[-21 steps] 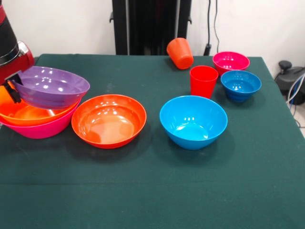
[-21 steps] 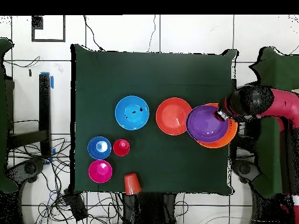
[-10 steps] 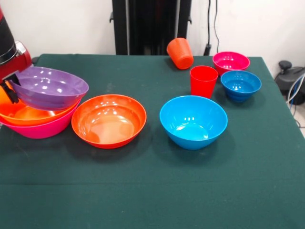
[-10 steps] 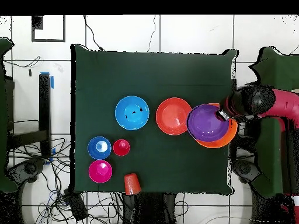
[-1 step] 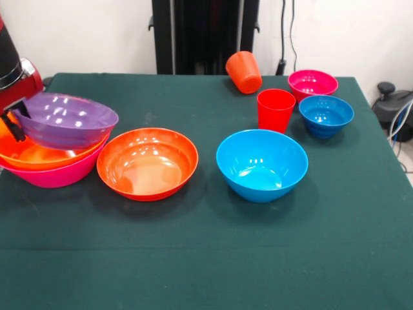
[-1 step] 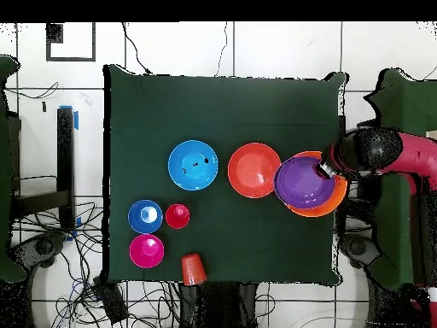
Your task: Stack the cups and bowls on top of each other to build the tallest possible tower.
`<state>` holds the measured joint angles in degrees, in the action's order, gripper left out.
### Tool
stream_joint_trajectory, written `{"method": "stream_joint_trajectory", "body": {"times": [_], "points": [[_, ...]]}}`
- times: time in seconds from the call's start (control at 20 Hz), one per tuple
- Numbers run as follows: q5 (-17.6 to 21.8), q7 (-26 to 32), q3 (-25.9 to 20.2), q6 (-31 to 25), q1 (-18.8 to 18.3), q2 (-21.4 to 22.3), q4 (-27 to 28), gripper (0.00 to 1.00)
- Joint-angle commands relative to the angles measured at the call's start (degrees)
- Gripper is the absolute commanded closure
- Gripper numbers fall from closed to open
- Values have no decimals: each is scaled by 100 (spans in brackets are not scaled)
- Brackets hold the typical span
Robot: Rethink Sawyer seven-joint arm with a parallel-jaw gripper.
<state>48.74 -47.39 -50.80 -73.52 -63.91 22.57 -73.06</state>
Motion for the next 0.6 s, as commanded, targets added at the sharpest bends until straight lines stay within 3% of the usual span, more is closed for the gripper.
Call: {"method": "stream_joint_trajectory", "body": {"times": [0.05, 0.6], "points": [[181, 2161, 58, 380, 17, -212, -109, 0], [170, 1998, 58, 712, -150, -97, -484, 0]]}}
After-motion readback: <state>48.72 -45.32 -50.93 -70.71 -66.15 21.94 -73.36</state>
